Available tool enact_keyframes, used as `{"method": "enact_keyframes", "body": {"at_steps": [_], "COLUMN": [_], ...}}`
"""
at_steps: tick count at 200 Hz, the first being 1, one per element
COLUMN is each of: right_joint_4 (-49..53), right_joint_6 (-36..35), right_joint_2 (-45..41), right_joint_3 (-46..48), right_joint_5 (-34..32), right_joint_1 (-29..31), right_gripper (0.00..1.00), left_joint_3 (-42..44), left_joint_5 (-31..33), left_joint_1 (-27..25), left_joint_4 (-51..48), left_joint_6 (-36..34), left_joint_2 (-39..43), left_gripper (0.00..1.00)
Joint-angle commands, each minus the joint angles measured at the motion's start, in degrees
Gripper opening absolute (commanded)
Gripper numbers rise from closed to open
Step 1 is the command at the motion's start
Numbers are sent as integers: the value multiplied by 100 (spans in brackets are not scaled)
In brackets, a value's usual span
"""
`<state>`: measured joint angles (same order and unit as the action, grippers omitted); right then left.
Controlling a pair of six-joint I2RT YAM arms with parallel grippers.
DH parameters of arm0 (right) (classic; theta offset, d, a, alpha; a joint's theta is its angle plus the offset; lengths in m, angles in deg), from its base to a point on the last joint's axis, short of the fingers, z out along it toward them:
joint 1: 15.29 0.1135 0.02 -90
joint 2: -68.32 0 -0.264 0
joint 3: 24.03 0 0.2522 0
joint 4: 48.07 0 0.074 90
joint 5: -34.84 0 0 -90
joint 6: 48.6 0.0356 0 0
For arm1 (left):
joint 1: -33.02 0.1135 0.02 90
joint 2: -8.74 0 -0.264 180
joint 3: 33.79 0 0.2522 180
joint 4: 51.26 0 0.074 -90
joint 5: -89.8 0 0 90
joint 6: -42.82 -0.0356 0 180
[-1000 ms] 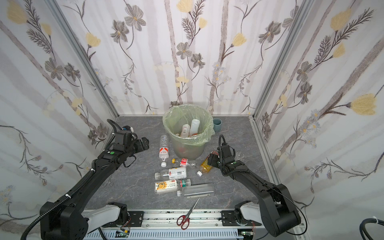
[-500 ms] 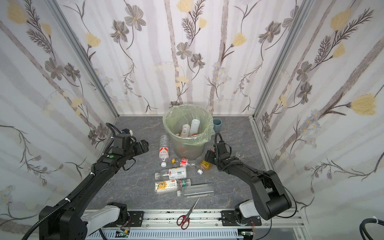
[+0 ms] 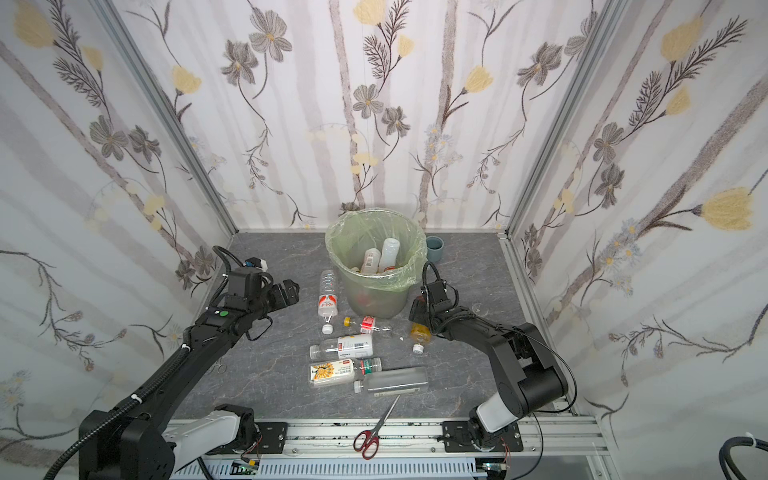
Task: Put the plastic bottles in the bin
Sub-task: 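Close the right gripper on the red-and-yellow drink bottle beside the bin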
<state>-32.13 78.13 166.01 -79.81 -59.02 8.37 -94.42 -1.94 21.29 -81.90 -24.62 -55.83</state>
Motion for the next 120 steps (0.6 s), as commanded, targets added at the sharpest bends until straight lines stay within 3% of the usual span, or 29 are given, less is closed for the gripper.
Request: {"method": "enact_keyframes", "body": {"at_steps": [1,38,120], "right_joint_4": [-8,87,974], "right_joint_6": [-119,-225,-877], "right_joint_2": [-55,-316,-1507], "right_joint_3": [-6,80,-379], "right_joint_5": [-226,-317,-744], "right_joint_1": [-9,-38,-368], "right_gripper": [72,63,62], "left_joint_3": [5,-24,-28], "left_joint_5": [13,-11,-32], "left_joint_1": [4,4,12], "left_joint_4": [165,168,177], "left_joint_6": [37,37,20], "left_joint_2": [-15,-55,-24], "left_gripper": [100,100,100]}}
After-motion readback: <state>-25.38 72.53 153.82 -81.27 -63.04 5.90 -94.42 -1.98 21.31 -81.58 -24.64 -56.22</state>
